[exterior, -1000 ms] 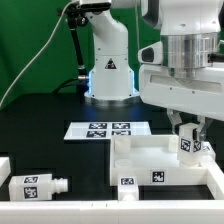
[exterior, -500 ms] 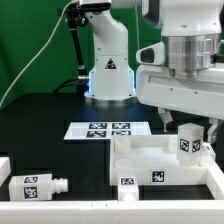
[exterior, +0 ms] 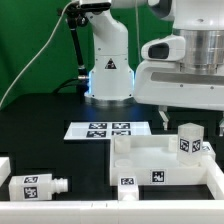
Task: Assemble one leg
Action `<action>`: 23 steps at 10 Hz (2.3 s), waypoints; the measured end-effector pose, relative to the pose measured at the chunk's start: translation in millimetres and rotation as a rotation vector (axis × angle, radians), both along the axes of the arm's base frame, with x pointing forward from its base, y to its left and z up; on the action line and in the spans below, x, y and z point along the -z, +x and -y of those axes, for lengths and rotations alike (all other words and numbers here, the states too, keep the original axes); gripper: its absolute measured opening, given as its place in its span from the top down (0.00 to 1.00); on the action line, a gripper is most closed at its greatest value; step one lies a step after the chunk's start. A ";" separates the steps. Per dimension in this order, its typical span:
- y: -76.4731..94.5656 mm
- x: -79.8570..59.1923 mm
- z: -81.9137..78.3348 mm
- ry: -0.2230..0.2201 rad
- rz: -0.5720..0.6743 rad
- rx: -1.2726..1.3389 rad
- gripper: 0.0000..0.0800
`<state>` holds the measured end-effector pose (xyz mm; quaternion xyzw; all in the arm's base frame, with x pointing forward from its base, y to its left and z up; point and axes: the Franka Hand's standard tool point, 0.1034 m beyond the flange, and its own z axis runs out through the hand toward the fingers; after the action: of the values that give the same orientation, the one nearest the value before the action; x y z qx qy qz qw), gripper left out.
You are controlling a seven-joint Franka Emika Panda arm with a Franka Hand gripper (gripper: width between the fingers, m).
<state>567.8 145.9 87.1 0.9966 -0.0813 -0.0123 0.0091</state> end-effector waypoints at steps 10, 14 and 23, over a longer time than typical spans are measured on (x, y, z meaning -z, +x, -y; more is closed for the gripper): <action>0.0 1.9 3.7 -0.009 -0.017 -0.739 0.19; 0.0 1.9 3.8 -0.008 -0.017 -0.735 0.65; -1.3 3.5 5.7 0.055 -0.022 0.135 0.65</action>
Offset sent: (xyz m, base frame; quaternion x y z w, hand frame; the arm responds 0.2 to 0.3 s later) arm -0.0049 0.0023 0.0018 -0.0173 0.0132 -0.2834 0.9588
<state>566.6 140.2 83.6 0.9885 -0.1478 -0.0260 -0.0184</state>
